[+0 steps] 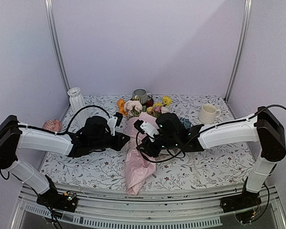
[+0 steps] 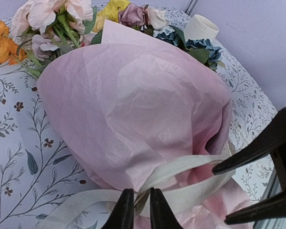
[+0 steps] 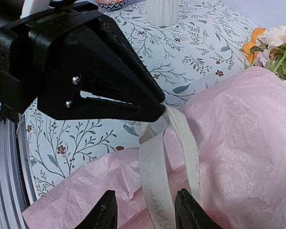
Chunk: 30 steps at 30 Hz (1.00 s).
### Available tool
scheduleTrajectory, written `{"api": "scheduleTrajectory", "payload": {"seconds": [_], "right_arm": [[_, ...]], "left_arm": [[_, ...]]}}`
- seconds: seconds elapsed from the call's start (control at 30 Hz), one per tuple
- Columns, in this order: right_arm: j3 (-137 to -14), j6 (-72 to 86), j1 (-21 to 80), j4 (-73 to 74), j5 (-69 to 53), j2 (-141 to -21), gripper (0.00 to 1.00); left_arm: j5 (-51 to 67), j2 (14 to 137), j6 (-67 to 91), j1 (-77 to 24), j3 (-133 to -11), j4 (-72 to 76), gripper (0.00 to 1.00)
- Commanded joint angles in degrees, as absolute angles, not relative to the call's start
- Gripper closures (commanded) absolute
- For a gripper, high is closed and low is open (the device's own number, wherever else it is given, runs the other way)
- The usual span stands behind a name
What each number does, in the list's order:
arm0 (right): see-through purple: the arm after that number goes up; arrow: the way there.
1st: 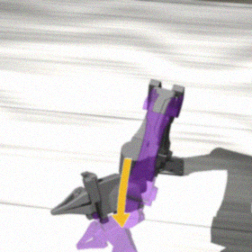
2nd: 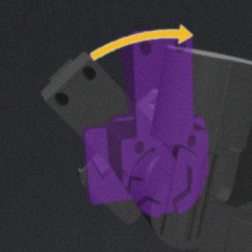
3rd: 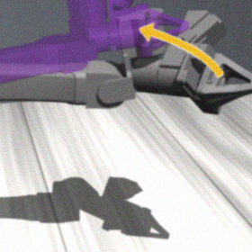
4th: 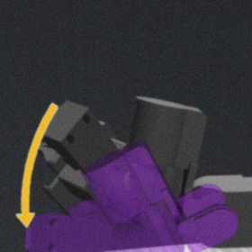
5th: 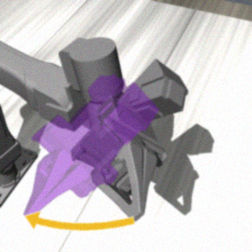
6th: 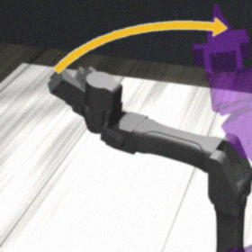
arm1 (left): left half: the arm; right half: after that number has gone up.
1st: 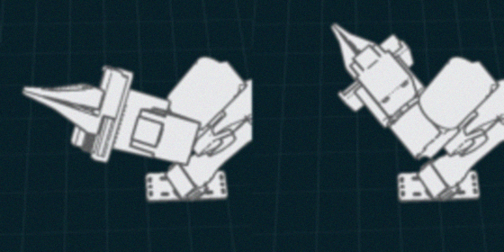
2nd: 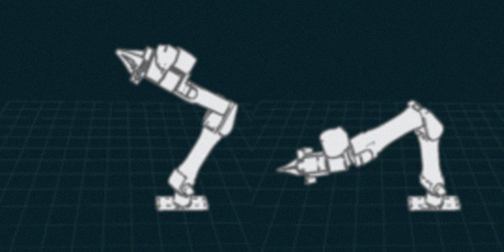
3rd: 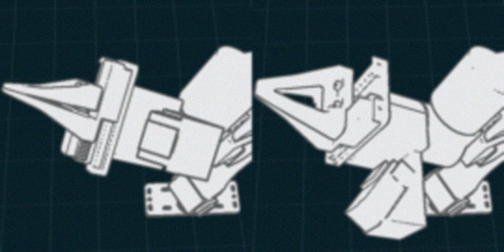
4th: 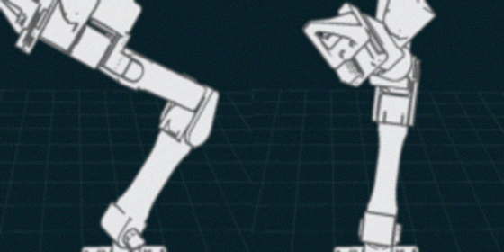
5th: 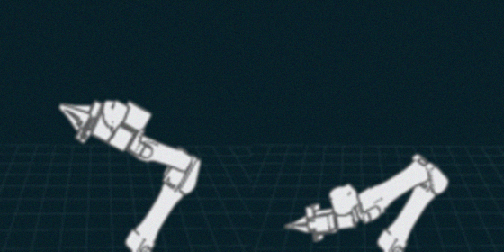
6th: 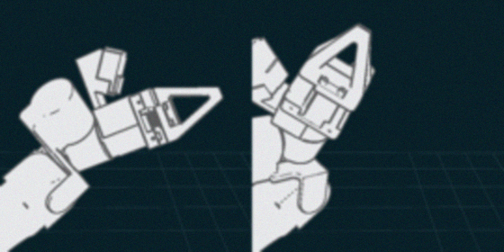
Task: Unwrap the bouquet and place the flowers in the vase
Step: Untie the half-tied ribbon from the folded wrapping paper.
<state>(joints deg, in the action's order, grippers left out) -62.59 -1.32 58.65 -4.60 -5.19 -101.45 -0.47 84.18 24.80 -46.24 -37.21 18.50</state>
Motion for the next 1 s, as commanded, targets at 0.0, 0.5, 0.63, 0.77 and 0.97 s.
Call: {"api": "scheduleTrajectory", "payload": {"seconds": [0.0, 0.5, 0.63, 0.77, 0.97], "right_arm": [[-65.3, -3.16, 59.13, -3.76, -6.48, -103.47, 0.57], [-70.68, -2.0, 59.06, 0.67, 2.64, -109.18, 0.52], [-70.53, -1.82, 59.11, 1.44, 2.34, -109.53, 0.6], [-67.4, -0.78, 59.07, -0.91, 2.41, -106.54, 0.88], [-58.98, 3.42, 59.06, -6.53, 9.61, -93.84, 0.95]], "left_arm": [[-0.13, 86.52, 24.09, -45.36, -40.52, 18.34, 0.87], [-0.69, 87.62, 24.43, -44.98, -41.52, 18.0, 1.0], [-0.65, 87.02, 24.52, -44.94, -40.83, 18.71, 1.0], [-0.54, 86.59, 24.6, -44.95, -40.94, 18.11, 1.0], [-1.26, 85.81, 24.36, -44.99, -40.56, 17.42, 1.0]]}}
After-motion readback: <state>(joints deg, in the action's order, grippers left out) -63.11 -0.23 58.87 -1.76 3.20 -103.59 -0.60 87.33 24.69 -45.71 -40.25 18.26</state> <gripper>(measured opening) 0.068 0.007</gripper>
